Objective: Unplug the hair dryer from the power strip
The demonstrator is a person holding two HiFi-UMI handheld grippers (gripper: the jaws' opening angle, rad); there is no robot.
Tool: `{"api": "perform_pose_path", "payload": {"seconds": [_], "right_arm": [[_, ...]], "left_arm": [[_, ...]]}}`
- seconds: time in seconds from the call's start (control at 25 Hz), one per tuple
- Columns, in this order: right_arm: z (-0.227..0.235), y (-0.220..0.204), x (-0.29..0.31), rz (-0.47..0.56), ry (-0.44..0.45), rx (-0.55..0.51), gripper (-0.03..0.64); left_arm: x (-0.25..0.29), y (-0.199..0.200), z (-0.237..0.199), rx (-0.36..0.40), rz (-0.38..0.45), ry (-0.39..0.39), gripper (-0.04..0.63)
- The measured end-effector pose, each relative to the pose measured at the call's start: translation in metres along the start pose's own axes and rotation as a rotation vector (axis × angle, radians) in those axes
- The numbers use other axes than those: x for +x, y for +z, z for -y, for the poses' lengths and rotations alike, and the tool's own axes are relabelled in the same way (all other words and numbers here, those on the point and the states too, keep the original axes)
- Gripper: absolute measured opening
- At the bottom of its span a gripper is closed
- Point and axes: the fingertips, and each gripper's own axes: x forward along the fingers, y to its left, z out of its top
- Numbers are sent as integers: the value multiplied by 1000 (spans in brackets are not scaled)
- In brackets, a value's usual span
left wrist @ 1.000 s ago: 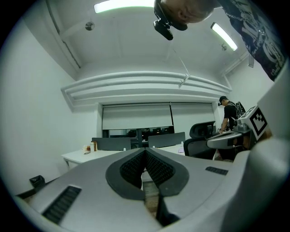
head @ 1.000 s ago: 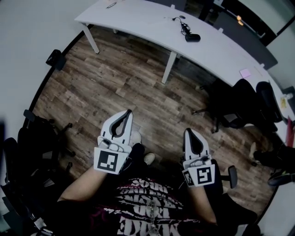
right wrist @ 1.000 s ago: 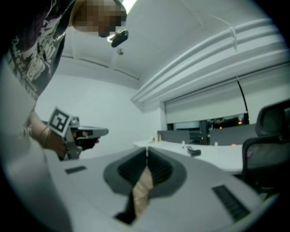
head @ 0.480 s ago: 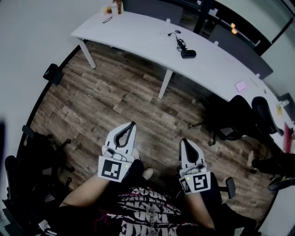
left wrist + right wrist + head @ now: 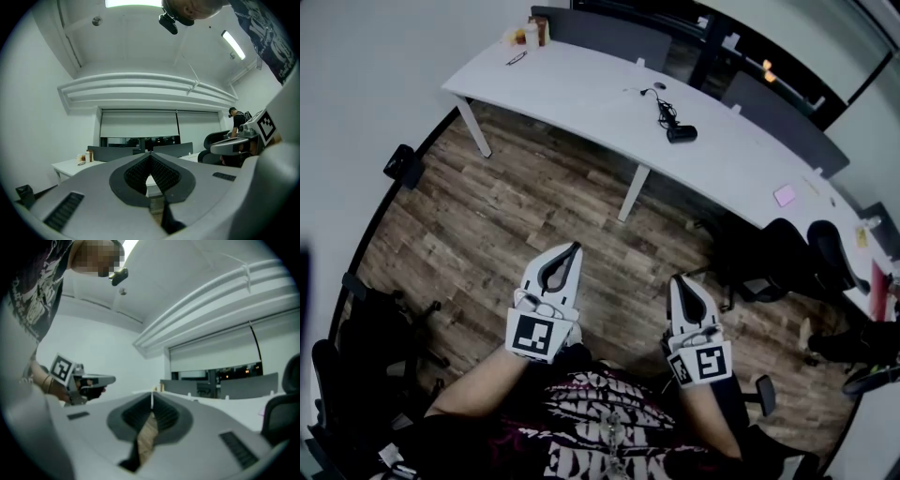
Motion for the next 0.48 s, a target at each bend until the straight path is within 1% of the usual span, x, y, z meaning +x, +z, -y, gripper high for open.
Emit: {"api": "perform_pose_path", "payload": {"seconds": [0.12,0.32,0.48], "right_arm": [[1,7,19,3,0,-9,35],[1,12,45,-8,-11,-12,35],[-2,15,60,-2,-25,-16,35]], "left_arm": [[11,0,-13,-6,7,-5,28],[23,-4,-22,-17,12,-54,28],[33,-8,-41,-48,2,-42,28]]}}
